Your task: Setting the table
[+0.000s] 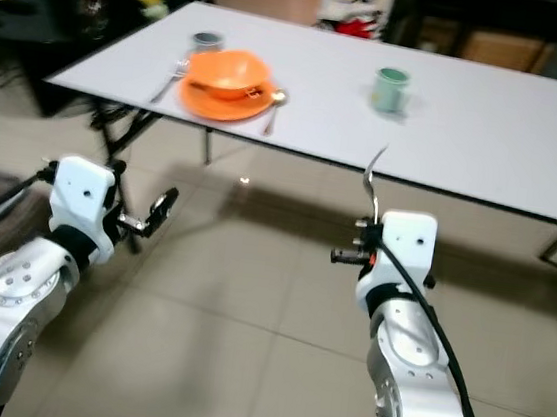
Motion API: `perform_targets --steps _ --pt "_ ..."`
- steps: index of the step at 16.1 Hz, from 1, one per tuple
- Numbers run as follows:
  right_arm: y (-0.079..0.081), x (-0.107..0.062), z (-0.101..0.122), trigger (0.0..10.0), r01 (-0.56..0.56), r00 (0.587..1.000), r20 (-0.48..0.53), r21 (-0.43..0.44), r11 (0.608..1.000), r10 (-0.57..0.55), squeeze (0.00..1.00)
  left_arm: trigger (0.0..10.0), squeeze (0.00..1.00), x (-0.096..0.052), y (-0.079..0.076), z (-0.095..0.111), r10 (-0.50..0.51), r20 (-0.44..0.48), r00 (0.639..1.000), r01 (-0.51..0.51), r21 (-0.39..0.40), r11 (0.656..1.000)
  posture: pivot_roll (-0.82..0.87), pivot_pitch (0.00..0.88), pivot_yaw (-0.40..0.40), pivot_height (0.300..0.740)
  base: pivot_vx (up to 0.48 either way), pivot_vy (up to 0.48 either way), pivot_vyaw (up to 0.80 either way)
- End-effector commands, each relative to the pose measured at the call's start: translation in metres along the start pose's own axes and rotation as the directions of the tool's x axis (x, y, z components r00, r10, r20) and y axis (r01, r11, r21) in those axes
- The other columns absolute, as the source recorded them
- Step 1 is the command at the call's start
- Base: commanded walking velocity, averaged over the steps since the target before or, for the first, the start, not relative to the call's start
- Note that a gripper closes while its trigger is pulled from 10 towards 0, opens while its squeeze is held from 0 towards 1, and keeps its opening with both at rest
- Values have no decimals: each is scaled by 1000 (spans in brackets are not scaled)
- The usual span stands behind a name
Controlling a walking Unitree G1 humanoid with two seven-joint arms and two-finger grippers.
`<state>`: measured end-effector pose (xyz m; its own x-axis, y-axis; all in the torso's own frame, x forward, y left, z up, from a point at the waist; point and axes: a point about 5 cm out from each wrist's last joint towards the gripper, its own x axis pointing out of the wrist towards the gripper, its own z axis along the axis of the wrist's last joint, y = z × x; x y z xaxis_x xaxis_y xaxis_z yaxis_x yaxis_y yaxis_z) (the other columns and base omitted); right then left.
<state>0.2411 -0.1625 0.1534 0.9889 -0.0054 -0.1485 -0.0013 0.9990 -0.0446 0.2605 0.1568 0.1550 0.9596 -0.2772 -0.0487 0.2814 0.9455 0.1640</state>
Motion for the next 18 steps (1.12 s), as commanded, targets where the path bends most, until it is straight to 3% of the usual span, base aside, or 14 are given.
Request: perform_targets --steps 1,5,7,9,13,15,18 --pt "-11 -1 -1 10000 48 999 -5 -6 999 -48 0 10000 43 3 -9 5 -41 25 999 41 -2 999 59 0 14 740 315 0 0" --pt "-15 2 2 10000 45 999 -4 -84 995 -46 0 10000 39 7 -11 8 -50 33 998 50 -9 999 58 0 19 740 316 0 0" --pt "-15 5 6 10000 40 999 20 -81 996 -39 0 10000 43 6 -10 6 -40 30 999 41 -12 999 55 0 24 740 315 0 0" --pt "-18 13 13 10000 34 998 52 -155 987 -26 0 10000 43 5 -11 5 -23 26 999 24 -23 999 62 0 9 740 315 0 0" --pt "-21 13 6 10000 44 999 -10 -96 994 -45 0 10000 35 2 -13 5 -32 24 999 32 -16 999 67 0 -3 740 317 0 -200" --pt "-21 14 7 10000 39 999 -6 -102 994 -40 0 10000 39 5 -13 5 -33 26 999 33 -18 999 66 0 0 740 311 0 -800" --pt "-23 12 8 10000 28 1000 7 -140 990 -27 0 10000 39 4 -13 5 -31 23 999 32 -22 999 59 0 2 740 315 0 0"
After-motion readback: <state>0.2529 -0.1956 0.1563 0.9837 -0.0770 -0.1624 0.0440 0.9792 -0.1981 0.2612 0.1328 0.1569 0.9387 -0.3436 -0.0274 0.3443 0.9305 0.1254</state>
